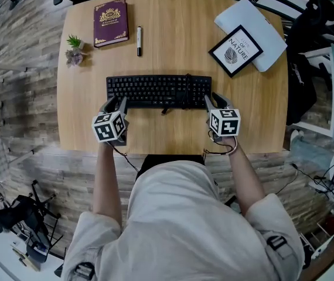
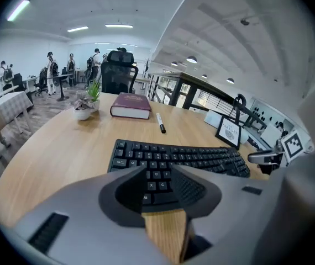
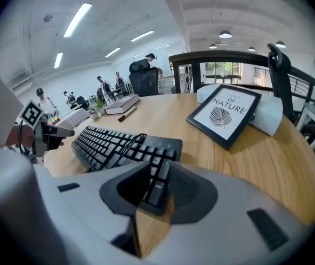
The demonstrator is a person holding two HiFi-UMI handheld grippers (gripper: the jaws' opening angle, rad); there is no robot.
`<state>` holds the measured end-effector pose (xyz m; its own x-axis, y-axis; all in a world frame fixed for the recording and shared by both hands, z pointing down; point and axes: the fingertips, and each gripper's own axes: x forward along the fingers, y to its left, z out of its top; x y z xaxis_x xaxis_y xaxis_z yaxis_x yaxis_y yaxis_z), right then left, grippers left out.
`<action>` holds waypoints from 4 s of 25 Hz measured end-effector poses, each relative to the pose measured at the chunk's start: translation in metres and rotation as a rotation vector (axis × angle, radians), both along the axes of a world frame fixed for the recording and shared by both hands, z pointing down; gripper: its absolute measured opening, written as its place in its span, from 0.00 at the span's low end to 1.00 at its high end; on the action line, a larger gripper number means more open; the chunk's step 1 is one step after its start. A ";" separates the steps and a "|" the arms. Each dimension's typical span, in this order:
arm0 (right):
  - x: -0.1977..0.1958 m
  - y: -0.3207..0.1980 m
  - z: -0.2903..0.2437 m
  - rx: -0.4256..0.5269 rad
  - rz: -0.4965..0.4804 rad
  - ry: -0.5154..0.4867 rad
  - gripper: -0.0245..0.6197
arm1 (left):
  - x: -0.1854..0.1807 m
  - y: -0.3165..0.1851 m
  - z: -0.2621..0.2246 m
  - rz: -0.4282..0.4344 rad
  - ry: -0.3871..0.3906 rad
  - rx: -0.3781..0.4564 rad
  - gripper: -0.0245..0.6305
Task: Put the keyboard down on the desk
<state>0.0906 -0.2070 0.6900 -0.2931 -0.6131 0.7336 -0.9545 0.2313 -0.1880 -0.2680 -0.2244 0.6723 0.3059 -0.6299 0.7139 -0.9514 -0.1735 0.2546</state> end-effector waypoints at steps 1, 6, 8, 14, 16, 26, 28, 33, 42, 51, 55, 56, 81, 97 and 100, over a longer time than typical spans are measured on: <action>-0.003 0.003 -0.004 0.013 -0.008 0.015 0.17 | 0.001 0.004 -0.002 -0.003 -0.001 0.008 0.24; -0.026 0.028 -0.014 0.016 -0.048 0.004 0.05 | 0.006 0.030 -0.009 -0.022 0.015 0.050 0.05; -0.037 0.041 -0.017 0.013 -0.068 -0.006 0.05 | 0.015 0.044 -0.011 0.010 0.035 0.060 0.05; -0.063 0.086 -0.027 0.036 -0.114 -0.006 0.05 | 0.040 0.084 -0.014 0.068 0.050 0.054 0.05; -0.069 0.100 -0.030 0.039 -0.109 0.002 0.05 | 0.048 0.095 -0.015 0.087 0.063 0.045 0.05; -0.076 0.152 -0.026 0.035 -0.159 0.038 0.05 | 0.094 0.145 -0.018 0.169 0.110 0.035 0.05; -0.074 0.150 -0.033 0.064 -0.171 0.028 0.04 | 0.102 0.146 -0.024 0.165 0.107 0.057 0.05; -0.058 0.134 -0.070 0.187 -0.192 -0.013 0.04 | 0.116 0.141 -0.051 0.119 0.117 0.132 0.05; -0.003 0.086 -0.180 0.457 -0.144 0.015 0.04 | 0.145 0.113 -0.162 0.075 0.092 0.381 0.05; -0.022 0.059 -0.306 0.753 -0.199 -0.030 0.04 | 0.141 0.094 -0.285 -0.013 0.059 0.667 0.05; -0.026 0.060 -0.345 0.826 -0.209 -0.033 0.04 | 0.132 0.096 -0.326 -0.035 0.031 0.759 0.05; -0.025 0.061 -0.353 0.840 -0.209 -0.034 0.04 | 0.130 0.097 -0.333 -0.041 0.027 0.777 0.05; -0.016 0.064 -0.396 0.931 -0.161 -0.024 0.04 | 0.133 0.104 -0.371 -0.024 0.025 0.870 0.05; -0.008 0.069 -0.400 0.953 -0.121 -0.011 0.04 | 0.143 0.104 -0.368 -0.015 0.061 0.880 0.05; -0.004 0.069 -0.400 0.951 -0.115 -0.002 0.04 | 0.143 0.104 -0.366 -0.017 0.058 0.877 0.05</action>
